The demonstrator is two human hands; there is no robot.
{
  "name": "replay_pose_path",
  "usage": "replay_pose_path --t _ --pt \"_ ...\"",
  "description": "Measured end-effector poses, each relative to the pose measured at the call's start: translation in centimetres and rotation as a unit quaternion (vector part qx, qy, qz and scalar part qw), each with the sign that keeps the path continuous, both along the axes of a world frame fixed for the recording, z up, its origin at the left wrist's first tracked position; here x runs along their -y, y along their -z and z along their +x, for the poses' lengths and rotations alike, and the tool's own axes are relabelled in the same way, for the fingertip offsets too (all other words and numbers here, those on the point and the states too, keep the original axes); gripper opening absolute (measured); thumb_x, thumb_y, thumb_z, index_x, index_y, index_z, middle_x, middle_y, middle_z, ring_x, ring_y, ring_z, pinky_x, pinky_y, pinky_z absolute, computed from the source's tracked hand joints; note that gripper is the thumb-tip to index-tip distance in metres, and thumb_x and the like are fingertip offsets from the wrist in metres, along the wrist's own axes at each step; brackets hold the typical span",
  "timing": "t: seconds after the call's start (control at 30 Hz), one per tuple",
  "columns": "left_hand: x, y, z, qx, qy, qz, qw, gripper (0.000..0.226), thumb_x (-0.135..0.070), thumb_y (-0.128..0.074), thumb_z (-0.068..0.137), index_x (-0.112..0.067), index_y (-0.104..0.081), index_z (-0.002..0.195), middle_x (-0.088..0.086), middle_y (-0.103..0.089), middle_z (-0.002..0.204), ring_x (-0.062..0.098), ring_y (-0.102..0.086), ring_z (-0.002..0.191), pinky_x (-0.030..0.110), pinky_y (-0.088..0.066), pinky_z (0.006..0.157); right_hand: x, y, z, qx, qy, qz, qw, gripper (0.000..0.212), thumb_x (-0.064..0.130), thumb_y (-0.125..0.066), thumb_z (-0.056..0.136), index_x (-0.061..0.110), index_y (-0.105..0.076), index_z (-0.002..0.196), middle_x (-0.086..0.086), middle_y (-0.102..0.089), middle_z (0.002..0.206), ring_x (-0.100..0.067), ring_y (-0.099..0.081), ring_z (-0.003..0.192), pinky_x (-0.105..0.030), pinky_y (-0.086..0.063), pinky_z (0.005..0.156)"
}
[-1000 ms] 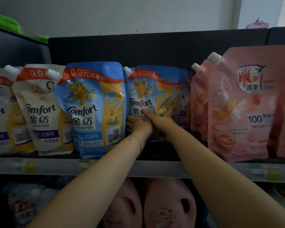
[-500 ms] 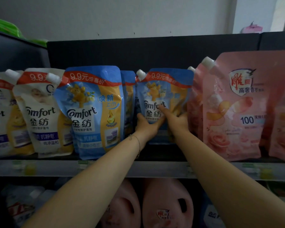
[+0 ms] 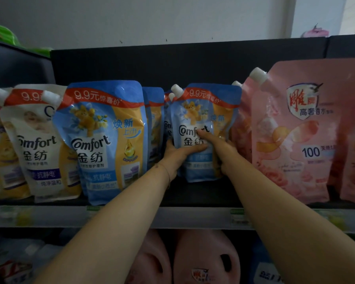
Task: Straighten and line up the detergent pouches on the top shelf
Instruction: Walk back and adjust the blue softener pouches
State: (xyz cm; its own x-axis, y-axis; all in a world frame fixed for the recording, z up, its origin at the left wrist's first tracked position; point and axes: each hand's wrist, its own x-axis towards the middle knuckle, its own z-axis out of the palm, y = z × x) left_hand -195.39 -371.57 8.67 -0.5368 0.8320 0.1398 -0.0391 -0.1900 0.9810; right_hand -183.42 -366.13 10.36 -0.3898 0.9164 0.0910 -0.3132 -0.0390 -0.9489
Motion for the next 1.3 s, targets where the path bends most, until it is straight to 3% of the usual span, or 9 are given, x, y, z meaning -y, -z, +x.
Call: replay_pose_path --t 0.17,0.3,0.4,0.5,0.63,0.77,1.0,1.13,1.3 --pt "1.7 -0.9 0.8 0.021 -0.047 0.008 0.999 0.105 -0.031 -0.097 0.033 -0.015 -0.044 0.122 0.006 -0.065 0.110 0.025 -0.066 0.096 0.047 -0.056 0.083 0.3 -0.1 -0.9 0.024 -0.009 0.001 1.000 0.066 0.035 -0.090 0.055 0.015 -0.065 0.114 -0.006 -0.074 0.094 -0.022 -0.073 0.080 -0.033 -0.059 0.066" --pt "2.4 -0.8 0.1 0.016 -0.077 0.032 0.996 0.110 -0.036 -0.097 0.022 -0.014 -0.055 0.121 0.005 -0.071 0.104 0.023 -0.070 0.090 0.046 -0.058 0.078 1.5 -0.4 -1.8 0.024 0.012 -0.001 1.000 0.076 0.038 -0.089 0.058 0.012 -0.056 0.121 0.001 -0.066 0.103 -0.014 -0.063 0.076 -0.022 -0.048 0.052" --pt "3.1 -0.5 -0.2 -0.029 -0.112 0.055 0.992 0.079 -0.030 -0.094 0.048 -0.012 -0.058 0.116 0.000 -0.069 0.101 0.014 -0.067 0.091 0.031 -0.056 0.079 2.8 -0.2 -3.3 0.007 0.038 -0.002 0.999 0.096 0.047 -0.090 0.050 0.016 -0.044 0.128 0.005 -0.057 0.111 -0.015 -0.058 0.092 -0.031 -0.051 0.076" --pt "3.2 0.2 0.1 -0.088 -0.181 0.017 0.979 0.072 -0.039 -0.084 0.066 -0.012 -0.045 0.119 -0.001 -0.058 0.108 0.014 -0.057 0.097 0.026 -0.047 0.082 3.4 0.3 -4.2 0.025 0.064 0.022 0.997 0.123 0.056 -0.087 0.049 0.011 -0.025 0.145 -0.005 -0.044 0.141 -0.027 -0.046 0.126 -0.041 -0.041 0.103" --pt "3.0 0.7 1.3 -0.111 -0.233 -0.087 0.962 0.097 -0.061 -0.072 0.069 -0.006 -0.027 0.137 0.013 -0.041 0.137 0.031 -0.043 0.126 0.043 -0.037 0.106 3.1 0.1 -3.5 0.072 0.049 0.020 0.996 0.120 0.053 -0.081 0.066 0.007 -0.008 0.149 -0.011 -0.032 0.149 -0.031 -0.036 0.133 -0.040 -0.035 0.105" --pt "3.5 -0.4 3.2 -0.060 -0.241 -0.149 0.957 0.090 -0.049 -0.055 0.090 0.000 -0.006 0.148 0.017 -0.017 0.153 0.032 -0.021 0.141 0.041 -0.018 0.116 4.2 0.0 -2.7 0.129 0.028 0.027 0.991 0.131 0.060 -0.079 0.061 0.012 0.004 0.151 -0.016 -0.024 0.153 -0.039 -0.032 0.135 -0.053 -0.034 0.108" --pt "5.7 -1.6 6.1 -0.156 -0.264 -0.190 0.932 0.063 -0.024 -0.055 0.092 -0.005 -0.022 0.142 0.016 -0.023 0.147 0.035 -0.030 0.133 0.041 -0.029 0.109 6.3 0.0 1.4 0.255 0.064 0.198 0.944 0.070 0.036 -0.070 0.079 0.008 -0.040 0.135 -0.015 -0.047 0.134 -0.033 -0.051 0.116 -0.040 -0.047 0.095" --pt "7.8 -0.8 6.9 -0.328 -0.220 -0.130 0.909 0.056 -0.032 -0.062 0.087 -0.008 -0.035 0.131 0.011 -0.034 0.133 0.030 -0.041 0.119 0.040 -0.041 0.096 8.3 -0.4 5.0 0.351 0.070 0.322 0.876 0.018 0.030 -0.060 0.088 0.013 -0.065 0.090 -0.007 -0.067 0.094 -0.026 -0.063 0.091 -0.030 -0.047 0.071" --pt "8.2 1.6 7.9 -0.461 -0.082 -0.023 0.883 0.013 -0.024 -0.058 0.091 -0.016 -0.052 0.099 0.002 -0.053 0.098 0.021 -0.055 0.090 0.036 -0.047 0.074 9.7 0.5 9.3 0.472 0.154 0.391 0.775 0.031 0.043 -0.061 0.084 0.013 -0.058 0.089 -0.005 -0.060 0.085 -0.029 -0.059 0.083 -0.033 -0.048 0.067"
